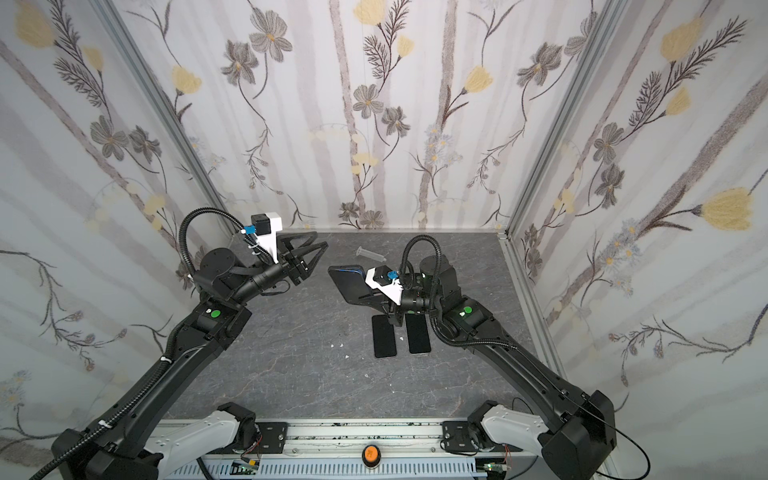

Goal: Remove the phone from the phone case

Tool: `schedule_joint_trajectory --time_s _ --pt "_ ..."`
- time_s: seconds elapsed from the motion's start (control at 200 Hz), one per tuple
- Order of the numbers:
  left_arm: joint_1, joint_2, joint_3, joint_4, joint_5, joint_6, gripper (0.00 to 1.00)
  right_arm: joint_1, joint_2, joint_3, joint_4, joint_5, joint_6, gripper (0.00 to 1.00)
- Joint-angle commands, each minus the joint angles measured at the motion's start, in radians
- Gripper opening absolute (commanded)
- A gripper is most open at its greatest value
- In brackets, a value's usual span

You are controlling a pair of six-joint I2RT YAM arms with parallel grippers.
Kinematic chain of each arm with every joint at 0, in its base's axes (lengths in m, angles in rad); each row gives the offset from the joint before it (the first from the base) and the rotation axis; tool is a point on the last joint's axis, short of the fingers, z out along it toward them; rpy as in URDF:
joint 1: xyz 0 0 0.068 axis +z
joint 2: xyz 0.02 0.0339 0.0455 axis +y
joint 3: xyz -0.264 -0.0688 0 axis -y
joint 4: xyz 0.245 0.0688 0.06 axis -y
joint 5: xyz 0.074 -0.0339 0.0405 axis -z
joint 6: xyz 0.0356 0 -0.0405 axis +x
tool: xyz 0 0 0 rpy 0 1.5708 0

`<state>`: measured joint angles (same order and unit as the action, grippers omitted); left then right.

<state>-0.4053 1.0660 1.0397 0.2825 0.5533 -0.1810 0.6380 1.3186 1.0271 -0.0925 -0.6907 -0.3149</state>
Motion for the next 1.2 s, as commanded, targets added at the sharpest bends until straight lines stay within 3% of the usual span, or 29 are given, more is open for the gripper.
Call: schedule_joint_trajectory --time_s 0.0,0.18,0.36,0.495,0.625,0.719,0.809,1.194 --pt "0.0 0.012 0.054 -0.092 0.098 0.097 0.56 0.002 0.002 0.019 0.006 0.108 -0.045 0.0" --pt "-0.004 0.032 0.125 -0.241 0.2 0.203 0.59 0.008 0.026 0.073 -0.126 0.205 -0.144 0.0" --pt "-0.063 0.067 0.226 -0.453 0.129 0.377 0.61 0.026 0.034 0.101 -0.203 0.282 -0.224 0.0" --pt "-0.075 0.069 0.247 -0.475 0.135 0.394 0.6 0.033 0.048 0.118 -0.239 0.318 -0.234 0.0" --pt "-0.105 0.031 0.217 -0.476 0.189 0.456 0.5 0.034 0.057 0.121 -0.236 0.3 -0.199 0.0" --pt "-0.141 -0.013 0.179 -0.474 0.19 0.546 0.34 0.033 0.06 0.126 -0.238 0.28 -0.19 0.0" --pt "-0.162 -0.031 0.163 -0.474 0.18 0.608 0.26 0.029 0.074 0.151 -0.267 0.24 -0.184 0.0" --pt "-0.179 0.031 0.203 -0.473 0.103 0.705 0.16 0.026 0.126 0.217 -0.346 0.165 -0.185 0.0"
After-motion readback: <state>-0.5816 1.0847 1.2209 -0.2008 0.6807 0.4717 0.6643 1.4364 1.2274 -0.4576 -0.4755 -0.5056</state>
